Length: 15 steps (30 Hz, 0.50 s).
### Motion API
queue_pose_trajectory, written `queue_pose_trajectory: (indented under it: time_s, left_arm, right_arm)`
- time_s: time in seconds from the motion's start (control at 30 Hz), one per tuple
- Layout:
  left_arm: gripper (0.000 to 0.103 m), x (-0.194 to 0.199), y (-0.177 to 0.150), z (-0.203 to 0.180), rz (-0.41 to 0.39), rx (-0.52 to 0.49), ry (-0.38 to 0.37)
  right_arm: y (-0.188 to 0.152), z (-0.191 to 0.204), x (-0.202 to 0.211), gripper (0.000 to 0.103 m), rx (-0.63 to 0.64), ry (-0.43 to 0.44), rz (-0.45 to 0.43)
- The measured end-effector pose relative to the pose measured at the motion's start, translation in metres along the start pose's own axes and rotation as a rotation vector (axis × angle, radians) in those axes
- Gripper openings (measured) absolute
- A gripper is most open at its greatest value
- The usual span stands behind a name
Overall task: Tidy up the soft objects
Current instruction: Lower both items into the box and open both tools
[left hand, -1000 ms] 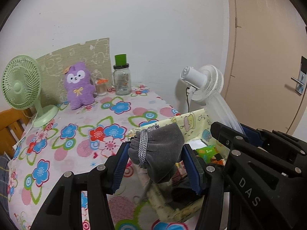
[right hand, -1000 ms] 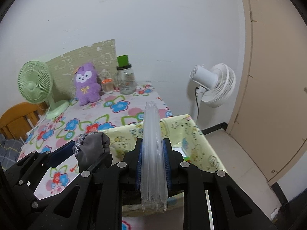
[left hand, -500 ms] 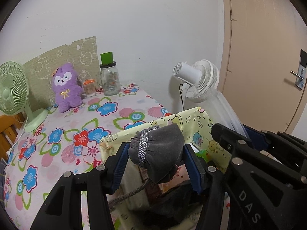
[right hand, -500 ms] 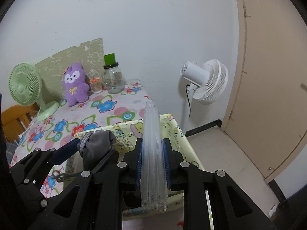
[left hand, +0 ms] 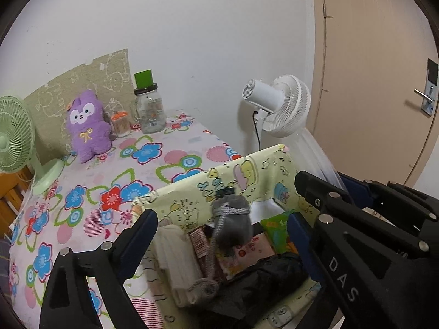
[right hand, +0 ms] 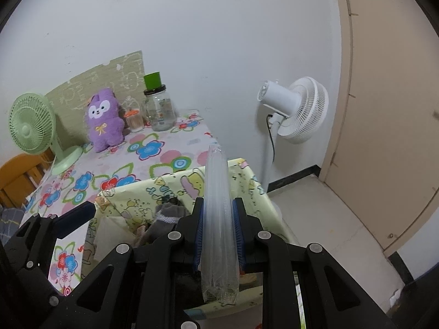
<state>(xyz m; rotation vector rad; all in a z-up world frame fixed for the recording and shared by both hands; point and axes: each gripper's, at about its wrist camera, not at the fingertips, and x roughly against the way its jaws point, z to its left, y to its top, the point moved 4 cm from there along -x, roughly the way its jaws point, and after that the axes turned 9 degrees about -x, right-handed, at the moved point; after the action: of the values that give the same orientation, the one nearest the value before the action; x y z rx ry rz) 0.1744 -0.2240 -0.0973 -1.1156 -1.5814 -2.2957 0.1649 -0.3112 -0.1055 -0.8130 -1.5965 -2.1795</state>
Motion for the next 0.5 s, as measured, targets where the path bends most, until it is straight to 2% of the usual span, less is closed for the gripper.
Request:
queue_pose_trajectory:
  time_s: [0.13, 0.2, 0.27, 0.33, 0.5]
  left_arm:
    - [0.098, 0.002, -0.004, 0.007, 0.010, 0.007, 0.006]
    - [0.098, 0.003, -0.007, 0.010, 0.016, 0.009, 0.006]
    - [0.098, 0.006, -0.010, 0.014, 0.013, 0.012, 0.008]
    - [0.099, 0.008, -0.012, 0.018, 0.011, 0.020, 0.011]
    - [0.101, 0.014, -0.016, 0.031, 0.005, 0.046, 0.017]
  right_arm:
    - [-0.003, 0.010, -0.002, 0.031, 0.018, 0.014, 0.018]
    - [-0.004, 0.014, -0.003, 0.041, 0.027, 0.014, 0.021]
    - [-0.004, 0.017, -0.003, 0.067, 0.029, 0.007, 0.012]
    - [-0.004, 0.019, 0.001, 0.076, 0.023, -0.009, -0.020]
    - [-0.006, 0.025, 0.003, 0.082, 0.014, -0.006, -0.015]
